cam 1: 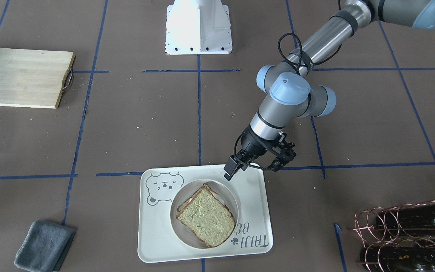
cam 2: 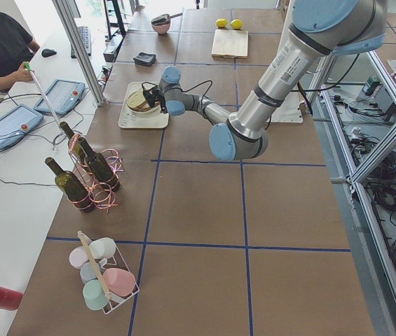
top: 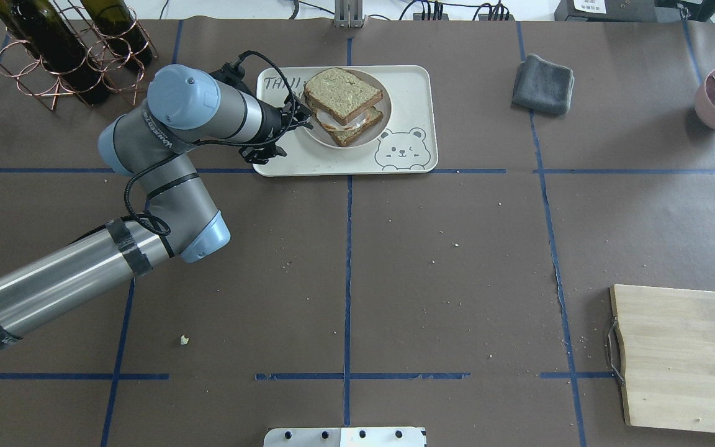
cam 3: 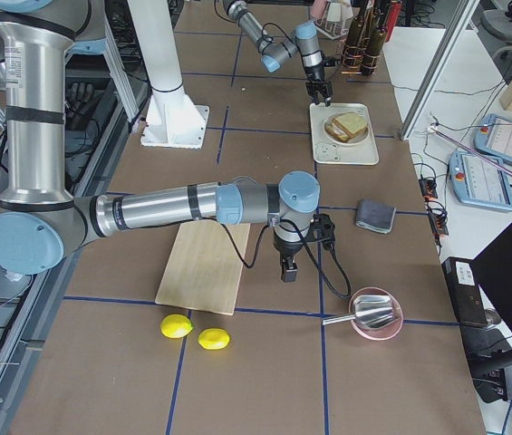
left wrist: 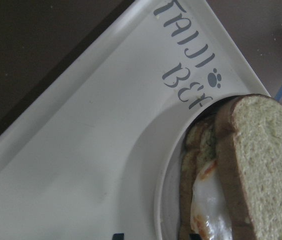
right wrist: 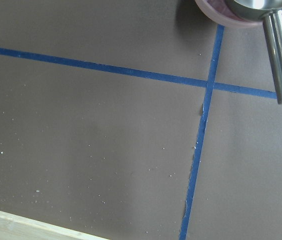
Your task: Make sandwich and place on tray
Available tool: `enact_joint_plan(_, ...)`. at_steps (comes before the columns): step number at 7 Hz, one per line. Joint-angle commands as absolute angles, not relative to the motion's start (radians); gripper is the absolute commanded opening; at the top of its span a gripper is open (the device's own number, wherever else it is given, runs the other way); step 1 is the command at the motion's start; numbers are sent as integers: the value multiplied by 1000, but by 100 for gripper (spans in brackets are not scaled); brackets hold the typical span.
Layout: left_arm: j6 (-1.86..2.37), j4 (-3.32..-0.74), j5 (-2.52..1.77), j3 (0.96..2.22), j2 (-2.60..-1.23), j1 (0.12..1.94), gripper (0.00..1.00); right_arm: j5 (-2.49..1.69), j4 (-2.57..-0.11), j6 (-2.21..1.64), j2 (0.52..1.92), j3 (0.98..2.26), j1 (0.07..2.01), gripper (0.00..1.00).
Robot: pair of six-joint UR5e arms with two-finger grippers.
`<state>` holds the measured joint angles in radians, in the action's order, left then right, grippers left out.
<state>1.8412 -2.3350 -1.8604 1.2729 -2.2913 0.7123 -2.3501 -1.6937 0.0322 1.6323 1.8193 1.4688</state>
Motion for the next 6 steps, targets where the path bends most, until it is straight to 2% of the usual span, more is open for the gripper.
enact_joint_plan(1,1591,-2179,-1867,1511,-2176,735,100,-2350,-1694,34,1631,1819,1482,100)
enact_joint_plan(2,1454,-2098,-1867,1654,-2078,756,100,-2350,-1694,32,1631,1819,1491,100)
enact_joint_plan(3,1305,-2018,-1862,1734,-2047,779,100,-2350,-1694,32,1631,1819,1494,100)
enact_joint_plan(6,779,-1804,-1867,1888,-1913,906,100,-2350,-1694,32,1631,1819,1494,100)
